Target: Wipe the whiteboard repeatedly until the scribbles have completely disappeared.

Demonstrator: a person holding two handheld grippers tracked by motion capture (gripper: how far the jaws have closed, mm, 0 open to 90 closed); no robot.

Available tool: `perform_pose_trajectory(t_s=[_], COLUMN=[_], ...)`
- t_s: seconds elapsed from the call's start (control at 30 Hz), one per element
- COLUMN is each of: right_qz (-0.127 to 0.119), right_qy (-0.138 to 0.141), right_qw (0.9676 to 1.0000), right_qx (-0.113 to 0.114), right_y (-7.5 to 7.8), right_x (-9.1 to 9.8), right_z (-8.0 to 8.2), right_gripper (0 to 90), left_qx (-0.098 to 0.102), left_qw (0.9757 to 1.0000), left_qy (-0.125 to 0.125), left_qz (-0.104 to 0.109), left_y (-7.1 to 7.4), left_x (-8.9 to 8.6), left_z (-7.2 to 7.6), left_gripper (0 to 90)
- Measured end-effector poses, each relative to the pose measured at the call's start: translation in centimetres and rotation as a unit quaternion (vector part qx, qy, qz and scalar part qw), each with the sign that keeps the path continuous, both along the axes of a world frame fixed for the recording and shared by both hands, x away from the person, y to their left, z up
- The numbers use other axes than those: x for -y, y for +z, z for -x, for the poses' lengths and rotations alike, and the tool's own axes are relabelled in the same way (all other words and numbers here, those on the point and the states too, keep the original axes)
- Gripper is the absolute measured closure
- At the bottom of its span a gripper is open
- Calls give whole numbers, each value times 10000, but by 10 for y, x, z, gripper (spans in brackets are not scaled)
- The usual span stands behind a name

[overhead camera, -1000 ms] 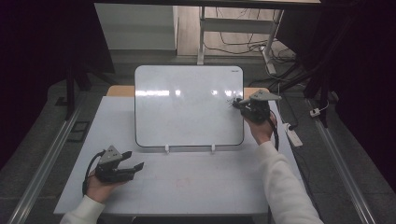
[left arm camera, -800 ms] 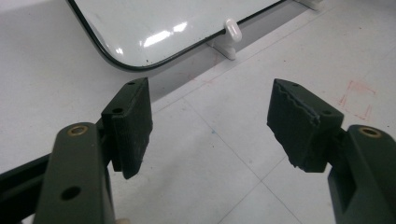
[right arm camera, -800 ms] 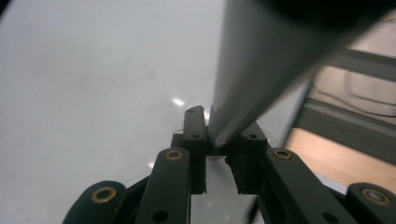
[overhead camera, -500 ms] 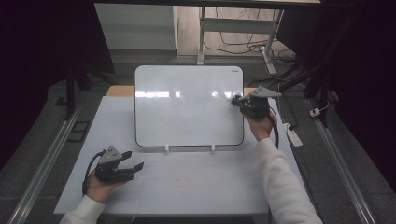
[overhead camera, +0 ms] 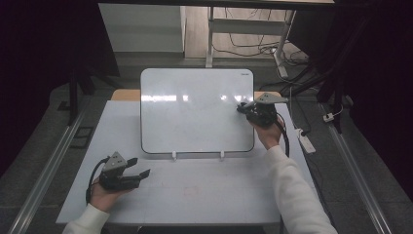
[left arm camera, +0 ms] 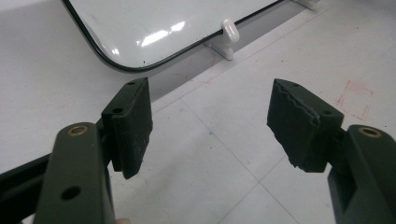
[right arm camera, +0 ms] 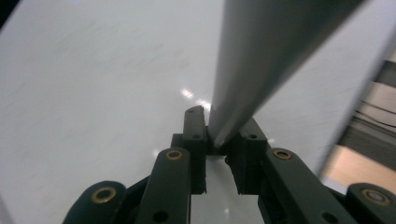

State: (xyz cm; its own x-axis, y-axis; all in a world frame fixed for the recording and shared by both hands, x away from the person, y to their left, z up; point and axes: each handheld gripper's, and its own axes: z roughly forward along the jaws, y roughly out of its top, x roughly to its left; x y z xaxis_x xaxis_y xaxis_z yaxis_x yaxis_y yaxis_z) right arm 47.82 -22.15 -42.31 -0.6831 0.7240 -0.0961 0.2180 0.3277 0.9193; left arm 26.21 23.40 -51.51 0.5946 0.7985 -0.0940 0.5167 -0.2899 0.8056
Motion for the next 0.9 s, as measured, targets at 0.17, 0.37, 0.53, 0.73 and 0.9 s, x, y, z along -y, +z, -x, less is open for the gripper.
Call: perform_pose_trajectory(t_s=[0.17, 0.37, 0.53, 0.73, 0.9], right_qz=[-506, -243, -71, -301, -97], right_qy=[-439, 78, 109, -344, 307], right_qw=[9978, 9996, 9999, 9990, 9992], right_qx=[28, -97, -90, 7, -252], right_y=[13, 0, -1, 5, -7], right_x=[14, -12, -13, 0, -28], right_z=[-18, -4, 0, -7, 5], right_gripper=[780, 780, 779, 780, 780], left_qx=[16, -15, 21, 22, 9], left_qw=[10000, 10000, 10000, 10000, 10000], left_qy=[12, 13, 3, 10, 11], left_qz=[9, 12, 10, 14, 0], left_y=[1, -1, 0, 0, 0], left_x=[0, -1, 0, -1, 0], left_z=[1, -1, 1, 0, 0], left_gripper=[320, 319, 320, 320, 320])
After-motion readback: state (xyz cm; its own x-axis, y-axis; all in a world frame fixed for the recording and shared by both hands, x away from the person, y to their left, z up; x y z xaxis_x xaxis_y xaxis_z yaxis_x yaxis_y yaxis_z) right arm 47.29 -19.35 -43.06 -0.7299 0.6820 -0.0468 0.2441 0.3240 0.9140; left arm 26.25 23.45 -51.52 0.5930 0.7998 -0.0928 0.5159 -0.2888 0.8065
